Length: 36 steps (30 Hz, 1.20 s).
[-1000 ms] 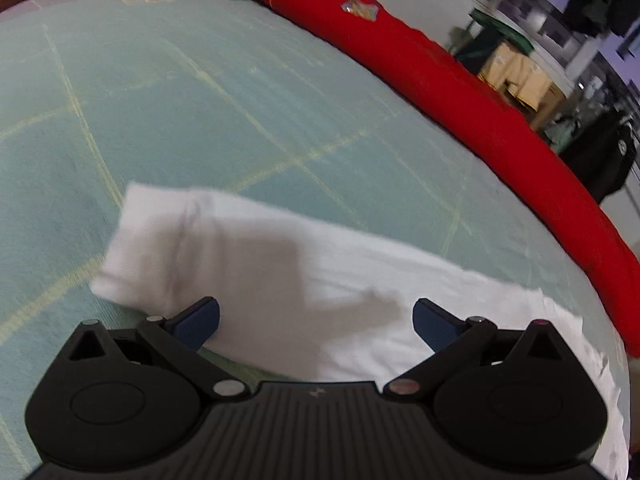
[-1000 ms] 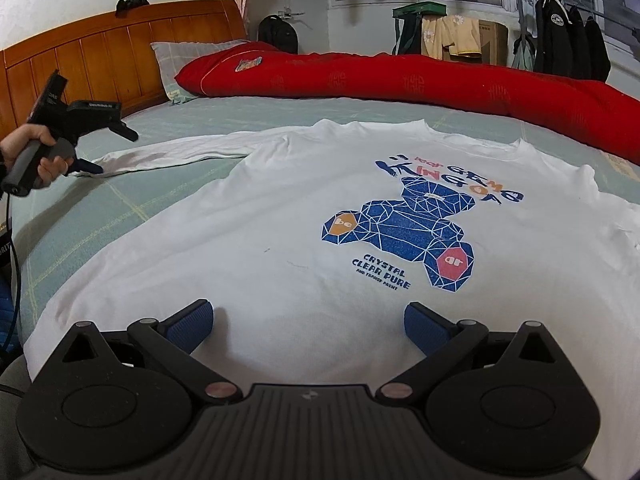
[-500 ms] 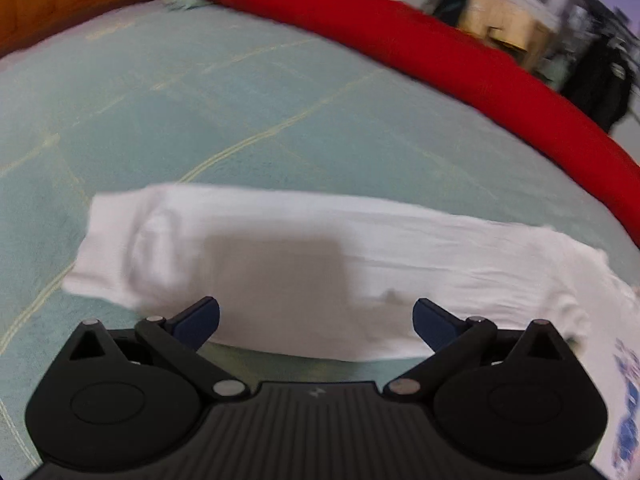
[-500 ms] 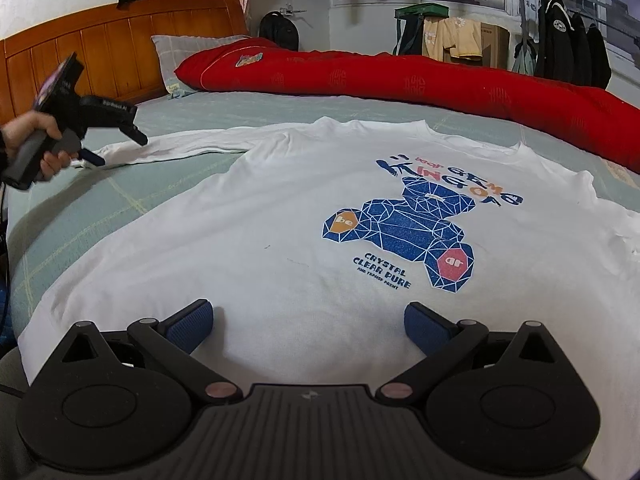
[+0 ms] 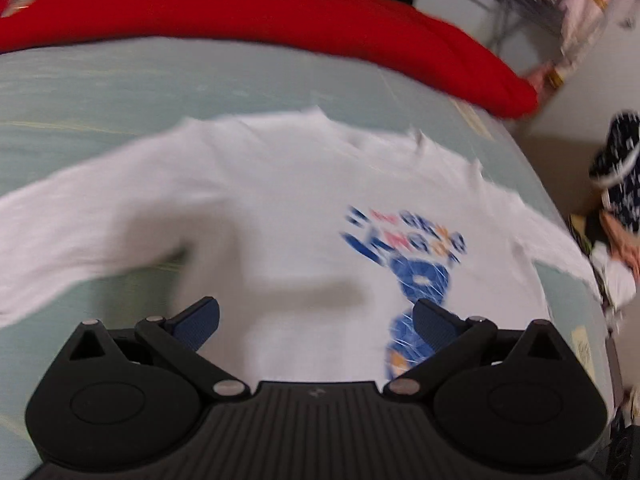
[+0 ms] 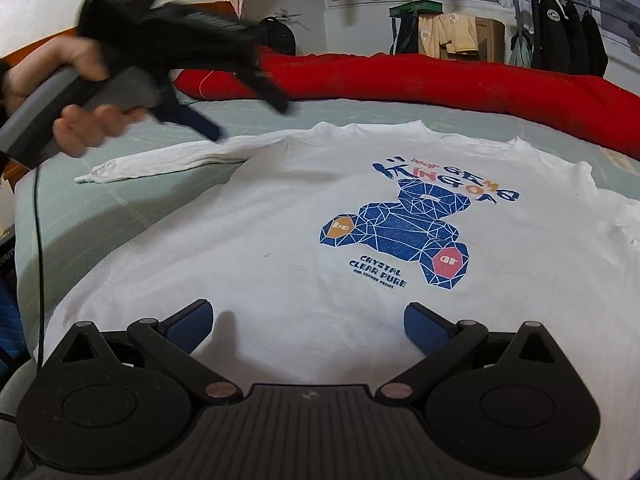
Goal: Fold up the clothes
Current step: 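Lift the left gripper back above the sweatshirt body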
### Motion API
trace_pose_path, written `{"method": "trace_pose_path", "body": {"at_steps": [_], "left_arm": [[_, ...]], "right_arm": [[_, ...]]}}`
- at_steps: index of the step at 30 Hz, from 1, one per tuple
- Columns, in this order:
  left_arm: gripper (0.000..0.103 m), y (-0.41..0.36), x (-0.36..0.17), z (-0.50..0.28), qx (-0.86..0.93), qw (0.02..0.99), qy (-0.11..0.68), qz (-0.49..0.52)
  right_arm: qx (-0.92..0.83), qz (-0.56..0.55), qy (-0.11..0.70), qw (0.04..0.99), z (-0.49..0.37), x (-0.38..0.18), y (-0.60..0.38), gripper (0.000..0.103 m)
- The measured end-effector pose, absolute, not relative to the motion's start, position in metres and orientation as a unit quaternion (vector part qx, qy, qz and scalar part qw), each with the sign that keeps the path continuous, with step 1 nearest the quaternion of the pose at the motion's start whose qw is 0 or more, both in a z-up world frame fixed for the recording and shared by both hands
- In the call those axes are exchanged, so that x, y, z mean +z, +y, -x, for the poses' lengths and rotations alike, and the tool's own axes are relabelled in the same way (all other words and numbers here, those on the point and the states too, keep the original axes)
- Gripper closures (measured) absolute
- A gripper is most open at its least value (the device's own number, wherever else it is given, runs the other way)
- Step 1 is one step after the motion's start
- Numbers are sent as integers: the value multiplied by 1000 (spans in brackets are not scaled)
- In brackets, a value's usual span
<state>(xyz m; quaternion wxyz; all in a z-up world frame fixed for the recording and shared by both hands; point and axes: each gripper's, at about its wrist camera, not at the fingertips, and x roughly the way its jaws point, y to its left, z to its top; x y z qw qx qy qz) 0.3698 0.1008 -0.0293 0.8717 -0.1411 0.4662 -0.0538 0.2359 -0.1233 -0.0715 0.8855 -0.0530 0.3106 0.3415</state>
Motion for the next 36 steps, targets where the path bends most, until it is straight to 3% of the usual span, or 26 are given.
{"method": "trace_pose_path", "body": {"at_steps": [7, 14, 21, 29, 36], "left_arm": [[1, 79, -66, -361, -40, 850, 510, 125], [1, 77, -59, -316, -37, 845, 521, 118], [1, 62, -37, -296, -48, 860, 494, 121], [1, 54, -64, -275, -28, 862, 493, 110], [1, 32, -67, -226, -27, 888, 459, 22]], "right_arm": [[341, 50, 313, 885, -236, -69, -127, 0], [334, 56, 317, 886, -236, -69, -127, 0], [339, 44, 316, 885, -233, -62, -133, 0], [313, 40, 306, 898, -227, -52, -159, 0], [256, 43, 327, 909, -234, -60, -196, 0]]}}
